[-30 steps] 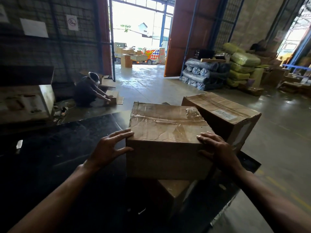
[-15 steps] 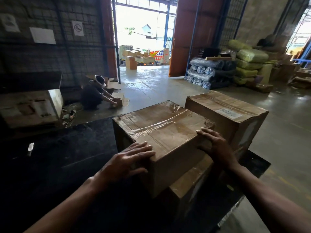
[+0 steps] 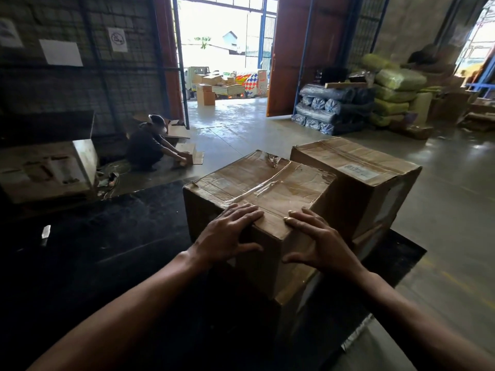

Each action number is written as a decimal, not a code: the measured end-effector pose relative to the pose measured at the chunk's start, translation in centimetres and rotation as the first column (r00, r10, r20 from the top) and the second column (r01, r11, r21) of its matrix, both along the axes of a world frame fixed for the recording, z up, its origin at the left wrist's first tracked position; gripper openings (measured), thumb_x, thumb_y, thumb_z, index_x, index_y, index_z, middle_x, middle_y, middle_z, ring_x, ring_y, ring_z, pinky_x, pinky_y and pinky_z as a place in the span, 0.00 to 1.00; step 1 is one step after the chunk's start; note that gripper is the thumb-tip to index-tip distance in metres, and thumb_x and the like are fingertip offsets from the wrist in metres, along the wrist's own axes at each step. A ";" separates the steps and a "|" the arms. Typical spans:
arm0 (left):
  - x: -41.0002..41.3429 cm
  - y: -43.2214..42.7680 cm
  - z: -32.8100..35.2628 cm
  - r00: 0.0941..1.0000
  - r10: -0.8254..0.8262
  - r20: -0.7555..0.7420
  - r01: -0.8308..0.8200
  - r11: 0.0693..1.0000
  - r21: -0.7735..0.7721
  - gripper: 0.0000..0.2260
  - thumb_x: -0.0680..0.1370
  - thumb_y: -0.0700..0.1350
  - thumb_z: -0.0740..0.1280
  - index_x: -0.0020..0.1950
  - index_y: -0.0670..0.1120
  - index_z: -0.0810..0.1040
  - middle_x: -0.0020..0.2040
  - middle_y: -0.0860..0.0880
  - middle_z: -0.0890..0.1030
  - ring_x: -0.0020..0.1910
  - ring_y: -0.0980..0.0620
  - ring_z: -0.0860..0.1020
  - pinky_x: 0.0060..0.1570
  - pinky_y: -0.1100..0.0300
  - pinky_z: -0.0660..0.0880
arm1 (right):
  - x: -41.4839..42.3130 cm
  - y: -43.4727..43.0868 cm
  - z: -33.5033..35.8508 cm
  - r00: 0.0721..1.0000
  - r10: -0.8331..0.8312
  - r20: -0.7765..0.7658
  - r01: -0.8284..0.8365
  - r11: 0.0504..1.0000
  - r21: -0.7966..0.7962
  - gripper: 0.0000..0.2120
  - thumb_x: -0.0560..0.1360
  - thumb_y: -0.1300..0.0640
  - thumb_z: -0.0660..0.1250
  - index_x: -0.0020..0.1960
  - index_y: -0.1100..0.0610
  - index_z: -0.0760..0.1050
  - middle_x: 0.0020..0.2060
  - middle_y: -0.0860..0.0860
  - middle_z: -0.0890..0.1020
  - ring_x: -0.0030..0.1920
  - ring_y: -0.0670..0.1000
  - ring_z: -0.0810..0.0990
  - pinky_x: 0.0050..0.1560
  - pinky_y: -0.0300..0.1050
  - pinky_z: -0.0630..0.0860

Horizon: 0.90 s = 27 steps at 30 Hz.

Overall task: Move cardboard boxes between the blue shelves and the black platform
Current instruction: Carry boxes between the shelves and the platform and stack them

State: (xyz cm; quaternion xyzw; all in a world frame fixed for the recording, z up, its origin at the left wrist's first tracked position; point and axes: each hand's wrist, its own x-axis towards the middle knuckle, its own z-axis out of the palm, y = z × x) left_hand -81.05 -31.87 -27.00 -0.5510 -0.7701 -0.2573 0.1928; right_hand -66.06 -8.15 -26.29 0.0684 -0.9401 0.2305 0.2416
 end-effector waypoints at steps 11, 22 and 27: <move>-8.6 -7.0 0.8 0.957 0.280 0.076 -0.268 0.953 -0.139 0.40 0.69 0.72 0.60 0.76 0.53 0.67 0.76 0.48 0.67 0.77 0.49 0.61 0.75 0.56 0.53 | 0.5 -3.9 -1.2 0.988 -0.006 -0.154 0.018 0.997 0.075 0.36 0.70 0.33 0.70 0.70 0.53 0.73 0.69 0.49 0.73 0.74 0.51 0.64 0.72 0.51 0.66; -4.5 -5.8 0.0 0.957 0.290 -0.004 -0.290 0.956 -0.044 0.29 0.75 0.64 0.59 0.72 0.52 0.72 0.72 0.49 0.73 0.73 0.51 0.68 0.75 0.51 0.60 | 0.4 0.1 0.1 0.971 -0.185 -0.150 0.175 0.982 -0.074 0.26 0.67 0.50 0.73 0.64 0.53 0.77 0.63 0.48 0.77 0.68 0.48 0.70 0.68 0.52 0.69; -5.9 -6.9 0.6 0.886 0.379 0.266 -0.395 0.919 0.004 0.30 0.71 0.57 0.75 0.71 0.54 0.74 0.73 0.46 0.71 0.73 0.46 0.67 0.71 0.51 0.66 | 0.5 -0.4 -0.3 0.966 -0.234 -0.110 0.226 0.971 -0.080 0.28 0.68 0.53 0.77 0.67 0.51 0.75 0.67 0.48 0.74 0.68 0.49 0.70 0.69 0.48 0.69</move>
